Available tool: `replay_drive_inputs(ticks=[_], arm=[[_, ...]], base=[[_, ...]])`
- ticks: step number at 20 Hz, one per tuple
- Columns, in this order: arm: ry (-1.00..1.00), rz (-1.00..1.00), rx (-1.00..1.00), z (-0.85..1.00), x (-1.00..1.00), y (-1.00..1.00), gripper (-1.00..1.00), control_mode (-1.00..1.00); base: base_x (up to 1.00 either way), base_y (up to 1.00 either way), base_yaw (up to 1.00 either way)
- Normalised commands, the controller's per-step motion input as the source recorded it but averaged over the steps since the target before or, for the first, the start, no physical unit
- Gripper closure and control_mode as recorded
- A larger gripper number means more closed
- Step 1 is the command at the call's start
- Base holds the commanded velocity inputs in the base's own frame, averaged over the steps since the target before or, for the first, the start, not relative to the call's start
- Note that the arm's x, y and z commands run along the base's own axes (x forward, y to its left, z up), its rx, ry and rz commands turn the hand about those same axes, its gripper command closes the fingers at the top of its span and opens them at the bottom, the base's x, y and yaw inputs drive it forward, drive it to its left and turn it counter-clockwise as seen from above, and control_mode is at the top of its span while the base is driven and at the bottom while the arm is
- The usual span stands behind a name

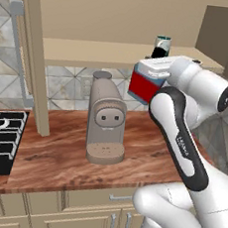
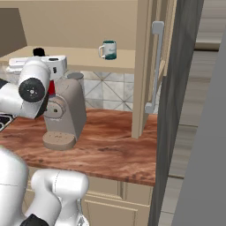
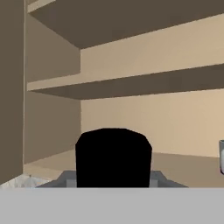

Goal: Open the cabinet directly in front. Then move the liquor and the mug to the dining counter with the candle on it.

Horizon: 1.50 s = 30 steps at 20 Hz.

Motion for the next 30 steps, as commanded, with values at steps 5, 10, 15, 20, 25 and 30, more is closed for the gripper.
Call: replay_drive_inputs(ticks=[5, 10, 15, 20, 25, 30], arm=[[-0.08, 0.00, -0.02, 0.00, -0.04, 0.01, 1.00, -1.00], [0.00, 0.00, 0.00, 0.00, -0.07, 0.00, 1.00, 1.00], [0.00, 0.00, 0.00, 0.00, 0.00, 0.00, 1.00, 1.00], [0.00, 0.00, 0.00, 0.00, 0.00, 0.00, 1.00, 1.00], [0.00, 0.00, 0.00, 0.00, 0.00, 0.00, 1.00, 1.00], [0.00, 0.00, 0.00, 0.00, 0.00, 0.00, 1.00, 1.00]], base=[[0.00, 0.00, 0.00], [-0.47, 0.03, 0.00], [-0.70, 0.03, 0.00], [-0.74, 0.08, 0.03], [-1.00, 0.19, 0.35], [-0.39, 0.16, 0.83]])
